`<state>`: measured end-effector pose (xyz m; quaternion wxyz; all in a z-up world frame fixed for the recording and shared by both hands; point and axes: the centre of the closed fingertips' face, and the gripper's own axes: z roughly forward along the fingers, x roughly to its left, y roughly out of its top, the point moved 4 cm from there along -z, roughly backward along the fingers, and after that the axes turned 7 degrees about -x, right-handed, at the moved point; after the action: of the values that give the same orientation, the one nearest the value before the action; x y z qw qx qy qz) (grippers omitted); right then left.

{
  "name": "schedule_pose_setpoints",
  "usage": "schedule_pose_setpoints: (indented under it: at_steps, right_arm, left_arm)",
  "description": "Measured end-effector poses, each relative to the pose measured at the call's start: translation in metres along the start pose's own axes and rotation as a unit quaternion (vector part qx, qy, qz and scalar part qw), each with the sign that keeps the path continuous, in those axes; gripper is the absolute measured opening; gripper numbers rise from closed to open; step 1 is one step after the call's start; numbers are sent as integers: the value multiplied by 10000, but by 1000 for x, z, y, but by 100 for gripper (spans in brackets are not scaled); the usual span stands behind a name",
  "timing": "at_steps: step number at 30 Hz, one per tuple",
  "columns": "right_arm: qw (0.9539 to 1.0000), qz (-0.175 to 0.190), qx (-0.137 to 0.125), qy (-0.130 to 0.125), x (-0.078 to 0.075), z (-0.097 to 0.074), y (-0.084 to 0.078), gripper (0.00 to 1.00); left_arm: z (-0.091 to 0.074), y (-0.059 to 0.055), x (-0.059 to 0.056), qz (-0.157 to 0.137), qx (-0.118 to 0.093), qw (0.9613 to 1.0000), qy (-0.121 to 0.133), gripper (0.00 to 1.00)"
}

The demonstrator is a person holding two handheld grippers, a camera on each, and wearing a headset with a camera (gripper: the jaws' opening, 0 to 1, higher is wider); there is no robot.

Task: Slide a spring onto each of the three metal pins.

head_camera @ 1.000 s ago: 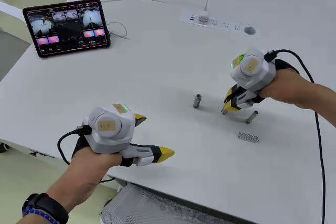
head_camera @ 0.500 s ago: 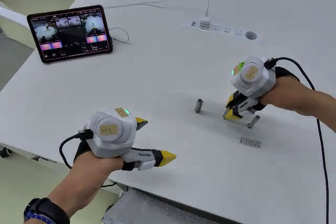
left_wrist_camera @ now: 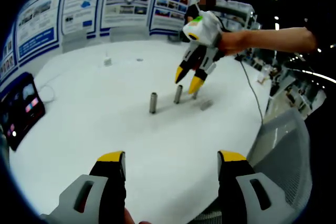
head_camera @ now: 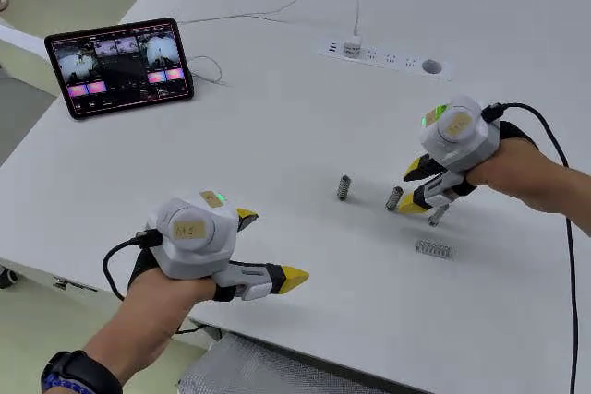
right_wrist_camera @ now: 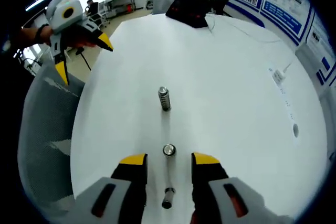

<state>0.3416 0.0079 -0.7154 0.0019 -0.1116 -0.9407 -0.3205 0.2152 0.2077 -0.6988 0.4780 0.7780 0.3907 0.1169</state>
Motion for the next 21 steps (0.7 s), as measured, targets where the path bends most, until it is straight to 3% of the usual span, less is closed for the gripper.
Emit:
schedule_pose_setpoints:
  at_steps: [5, 9, 14, 21]
  right_arm:
    - [9995, 222, -199, -110, 0, -4, -1, 37]
    - [9970, 515, -533, -200, 0, -7, 1, 38]
    - [9887, 973, -1094, -315, 0, -12, 7, 40]
    - [9713, 1582, -1721, -434, 0, -22, 10, 42]
  left_arm:
    - [-2, 1, -1, -7, -27, 10000, 33, 73]
    - [-4, 2, -2, -38, -63, 9999, 69, 73]
    - [-5, 2, -3, -64, -76, 9999, 84, 73]
    - [-3, 3, -7, -56, -92, 9999, 68, 73]
